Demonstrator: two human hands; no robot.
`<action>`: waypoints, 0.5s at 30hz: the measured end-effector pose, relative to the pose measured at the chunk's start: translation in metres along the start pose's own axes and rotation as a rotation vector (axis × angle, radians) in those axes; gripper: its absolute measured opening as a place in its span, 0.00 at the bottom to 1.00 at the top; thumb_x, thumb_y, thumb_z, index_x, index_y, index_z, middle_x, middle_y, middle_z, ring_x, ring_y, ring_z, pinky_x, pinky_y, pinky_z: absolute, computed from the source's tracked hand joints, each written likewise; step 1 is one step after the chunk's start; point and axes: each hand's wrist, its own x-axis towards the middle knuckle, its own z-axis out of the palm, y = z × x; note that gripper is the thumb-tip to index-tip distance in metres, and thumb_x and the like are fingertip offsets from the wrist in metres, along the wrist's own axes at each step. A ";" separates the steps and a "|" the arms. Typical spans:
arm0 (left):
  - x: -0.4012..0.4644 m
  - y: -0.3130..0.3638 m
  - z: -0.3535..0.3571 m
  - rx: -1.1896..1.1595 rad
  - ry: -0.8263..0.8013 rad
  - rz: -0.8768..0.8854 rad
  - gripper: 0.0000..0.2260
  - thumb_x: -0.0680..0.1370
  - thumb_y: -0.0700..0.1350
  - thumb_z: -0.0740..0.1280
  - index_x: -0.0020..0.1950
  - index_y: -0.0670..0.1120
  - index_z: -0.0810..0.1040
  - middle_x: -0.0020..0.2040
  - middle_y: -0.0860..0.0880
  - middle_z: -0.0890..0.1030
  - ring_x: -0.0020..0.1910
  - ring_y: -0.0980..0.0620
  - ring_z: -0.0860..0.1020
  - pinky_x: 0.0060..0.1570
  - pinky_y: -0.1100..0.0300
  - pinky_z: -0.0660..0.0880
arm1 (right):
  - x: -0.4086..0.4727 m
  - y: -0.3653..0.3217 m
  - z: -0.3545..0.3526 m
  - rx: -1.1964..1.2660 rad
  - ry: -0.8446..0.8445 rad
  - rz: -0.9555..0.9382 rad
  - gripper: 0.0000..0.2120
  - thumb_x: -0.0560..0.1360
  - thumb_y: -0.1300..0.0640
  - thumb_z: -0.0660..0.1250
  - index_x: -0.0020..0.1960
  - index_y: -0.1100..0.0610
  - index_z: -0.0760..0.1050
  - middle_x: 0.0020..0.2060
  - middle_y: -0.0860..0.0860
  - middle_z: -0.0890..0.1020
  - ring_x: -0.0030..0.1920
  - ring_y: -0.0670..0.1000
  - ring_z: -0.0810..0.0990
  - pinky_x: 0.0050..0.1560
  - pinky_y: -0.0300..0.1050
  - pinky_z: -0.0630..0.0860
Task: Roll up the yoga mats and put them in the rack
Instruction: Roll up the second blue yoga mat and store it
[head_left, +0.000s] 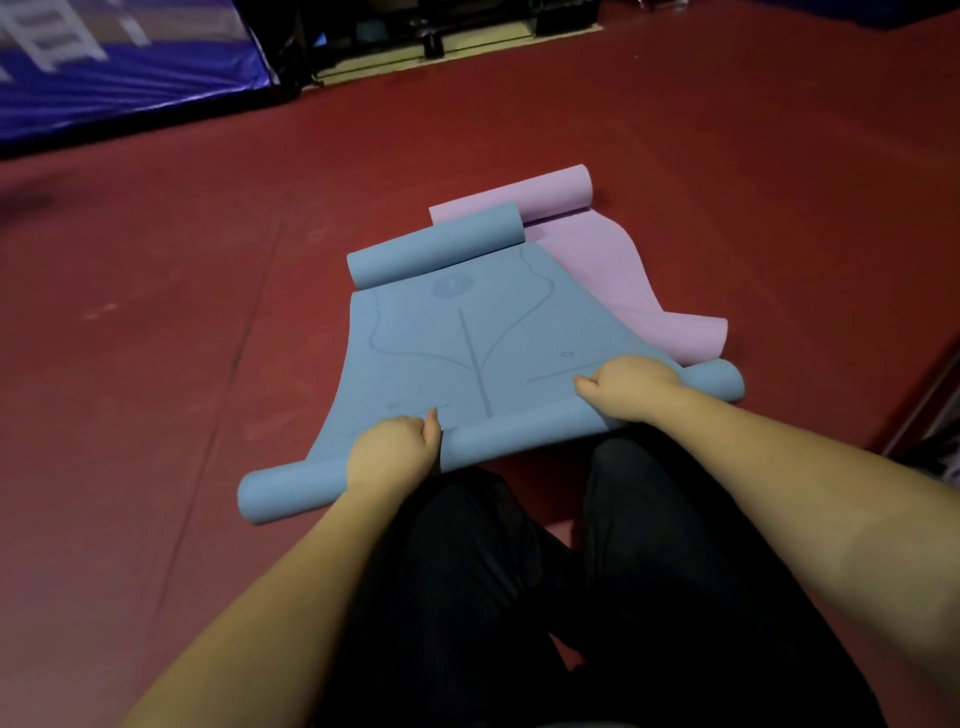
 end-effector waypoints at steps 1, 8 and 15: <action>0.002 0.000 -0.005 -0.001 -0.051 -0.009 0.25 0.84 0.55 0.50 0.41 0.43 0.79 0.47 0.40 0.83 0.48 0.40 0.79 0.45 0.53 0.72 | -0.001 0.002 -0.005 -0.002 -0.038 0.005 0.30 0.81 0.40 0.47 0.66 0.58 0.76 0.66 0.59 0.76 0.65 0.59 0.74 0.63 0.50 0.70; -0.005 -0.006 -0.008 -0.114 -0.277 -0.007 0.20 0.85 0.53 0.51 0.56 0.44 0.79 0.61 0.39 0.80 0.59 0.40 0.76 0.54 0.54 0.69 | -0.008 0.007 -0.014 0.005 -0.289 -0.030 0.30 0.82 0.40 0.51 0.73 0.61 0.68 0.74 0.59 0.68 0.72 0.57 0.68 0.70 0.48 0.62; 0.001 -0.009 0.000 -0.174 -0.275 -0.072 0.15 0.81 0.52 0.58 0.41 0.47 0.77 0.52 0.43 0.82 0.51 0.43 0.77 0.47 0.55 0.71 | -0.003 0.004 -0.007 0.048 -0.252 -0.118 0.23 0.82 0.42 0.53 0.68 0.53 0.74 0.69 0.55 0.73 0.67 0.56 0.72 0.66 0.48 0.66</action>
